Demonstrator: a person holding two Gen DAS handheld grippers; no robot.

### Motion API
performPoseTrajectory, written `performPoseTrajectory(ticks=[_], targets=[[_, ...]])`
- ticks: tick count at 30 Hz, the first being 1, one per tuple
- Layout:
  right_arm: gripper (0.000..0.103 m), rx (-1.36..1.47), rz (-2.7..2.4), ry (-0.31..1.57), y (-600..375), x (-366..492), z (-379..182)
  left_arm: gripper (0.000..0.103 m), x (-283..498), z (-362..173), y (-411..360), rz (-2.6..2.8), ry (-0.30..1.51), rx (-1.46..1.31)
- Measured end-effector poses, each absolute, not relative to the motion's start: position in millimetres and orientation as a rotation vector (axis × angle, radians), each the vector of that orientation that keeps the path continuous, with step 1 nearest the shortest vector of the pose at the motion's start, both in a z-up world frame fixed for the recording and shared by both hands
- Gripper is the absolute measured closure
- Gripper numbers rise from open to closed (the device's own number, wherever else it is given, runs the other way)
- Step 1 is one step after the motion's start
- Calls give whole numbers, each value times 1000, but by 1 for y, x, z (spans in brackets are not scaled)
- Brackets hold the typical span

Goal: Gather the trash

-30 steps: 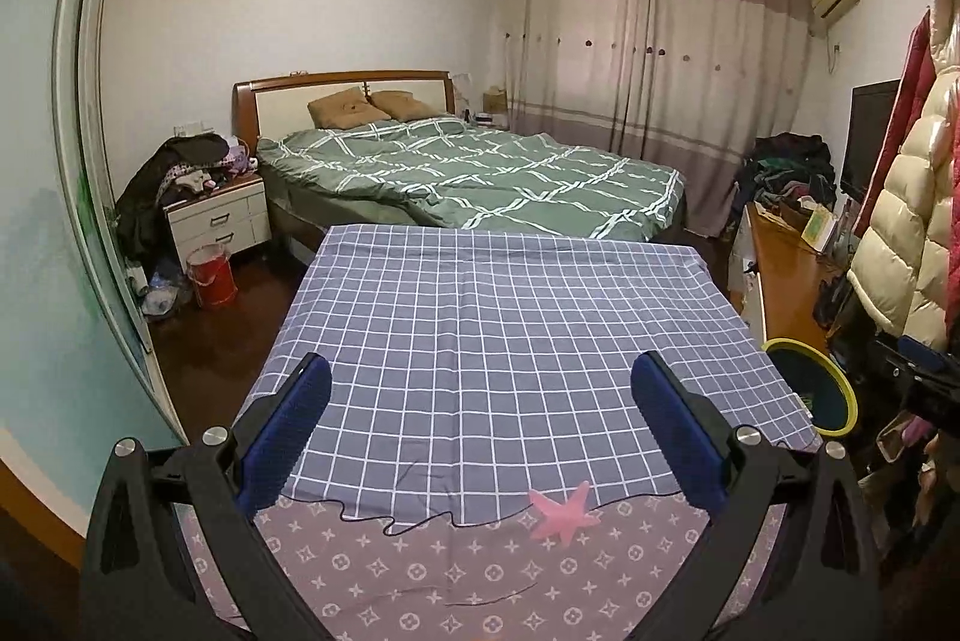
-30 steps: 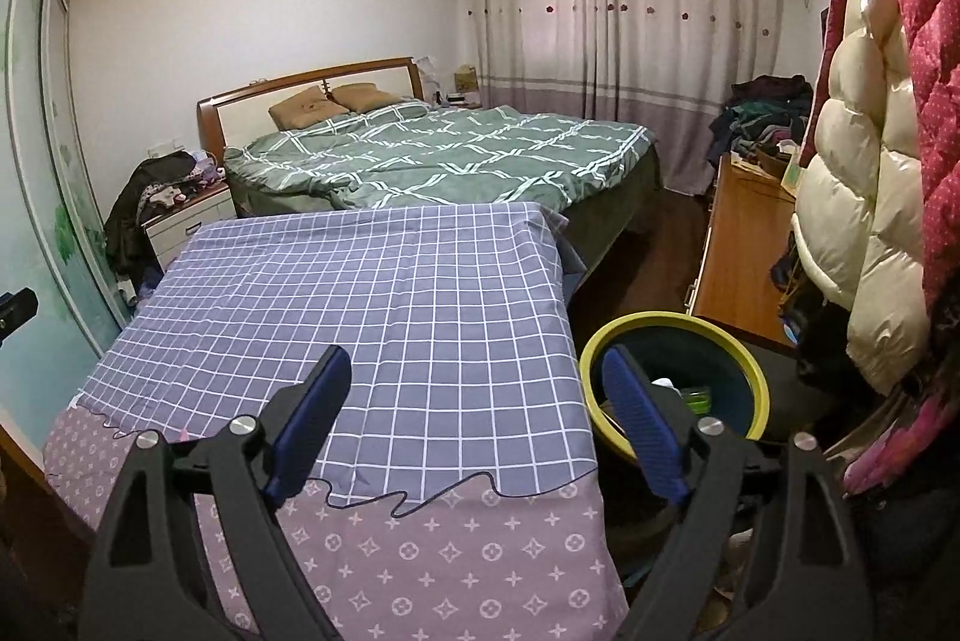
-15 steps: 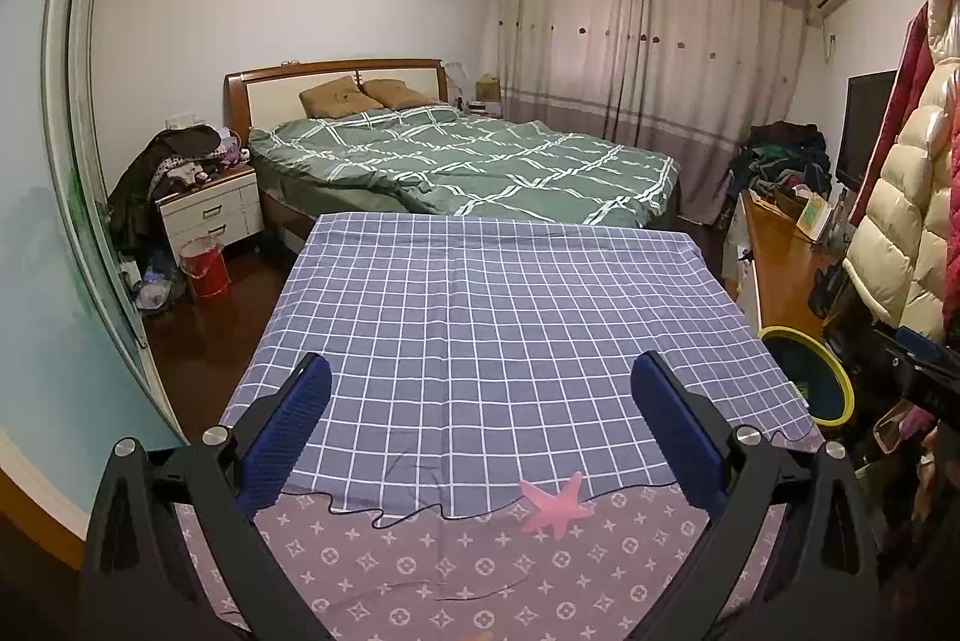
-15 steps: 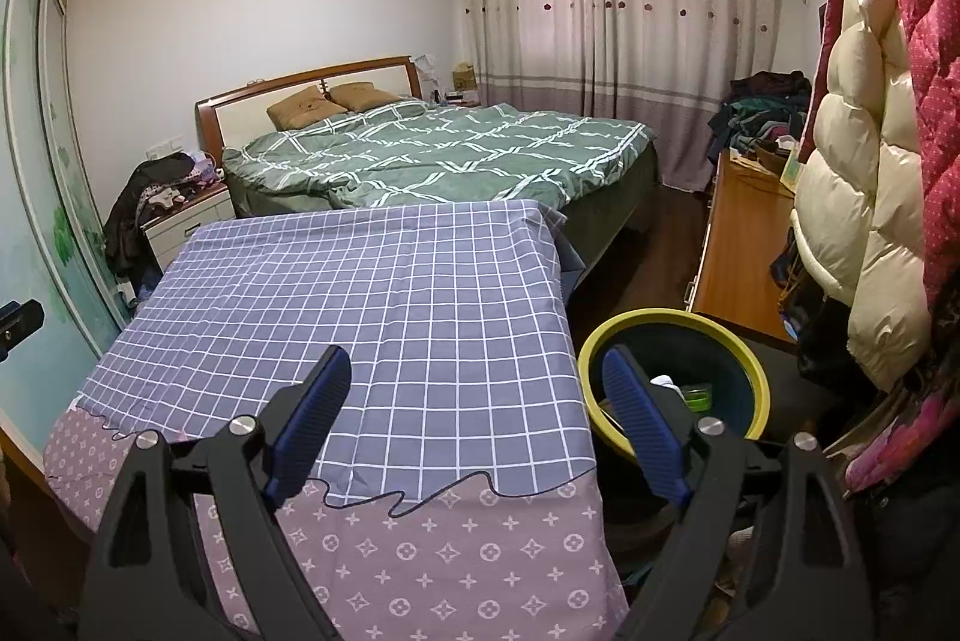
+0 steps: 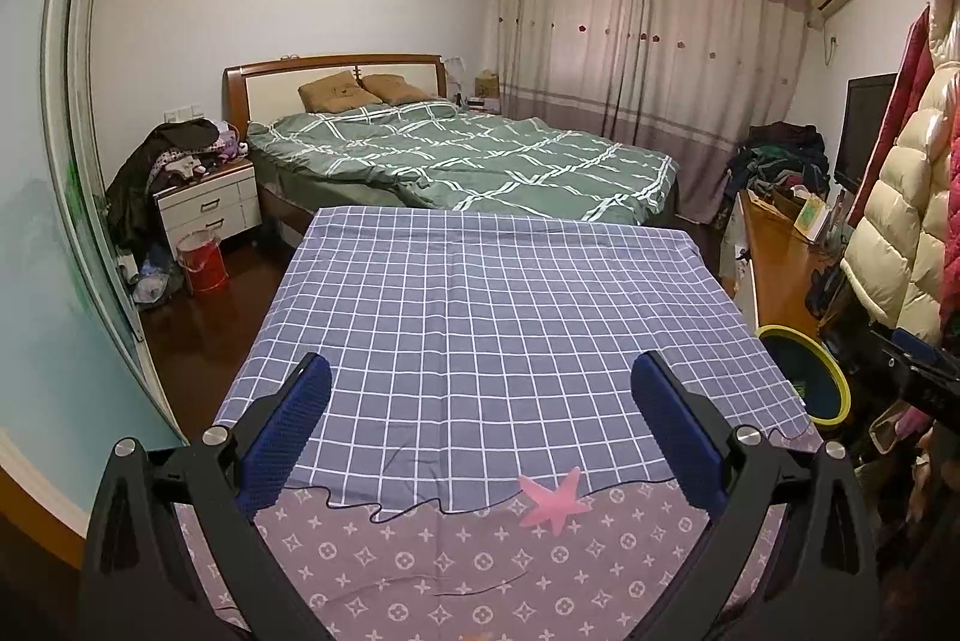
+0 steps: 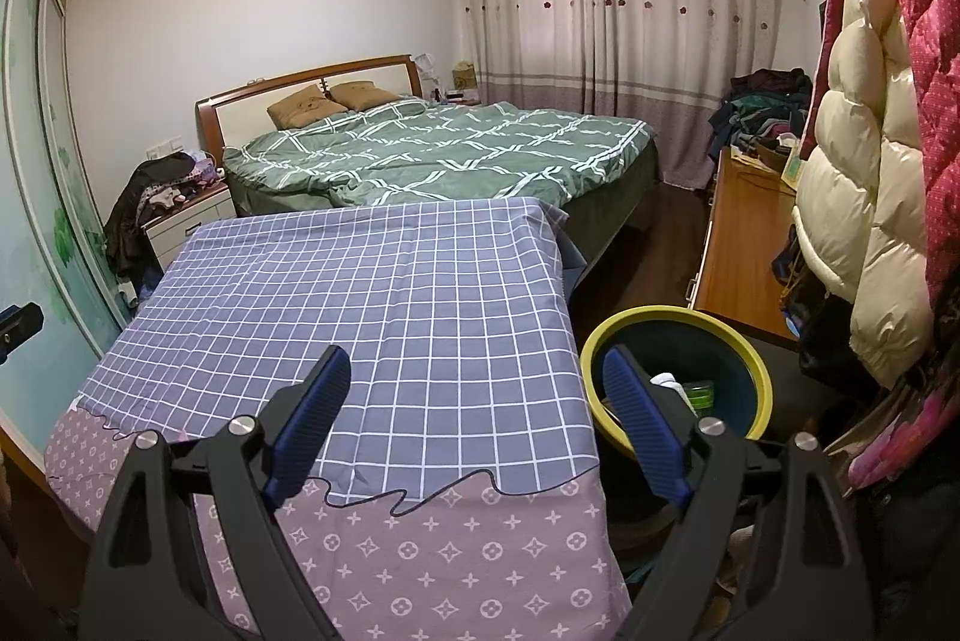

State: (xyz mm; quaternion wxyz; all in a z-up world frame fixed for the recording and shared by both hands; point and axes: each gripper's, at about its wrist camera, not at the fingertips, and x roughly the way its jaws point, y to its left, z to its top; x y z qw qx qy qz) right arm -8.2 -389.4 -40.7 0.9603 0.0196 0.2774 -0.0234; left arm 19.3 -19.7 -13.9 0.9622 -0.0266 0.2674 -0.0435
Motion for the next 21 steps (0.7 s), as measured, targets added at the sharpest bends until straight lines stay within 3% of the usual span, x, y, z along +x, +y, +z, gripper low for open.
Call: performPoseTrajectory(ticks=[21], targets=[[21,55,-45,575,-392,-5,-46,5,23,-17,-30,-111,571,-38]])
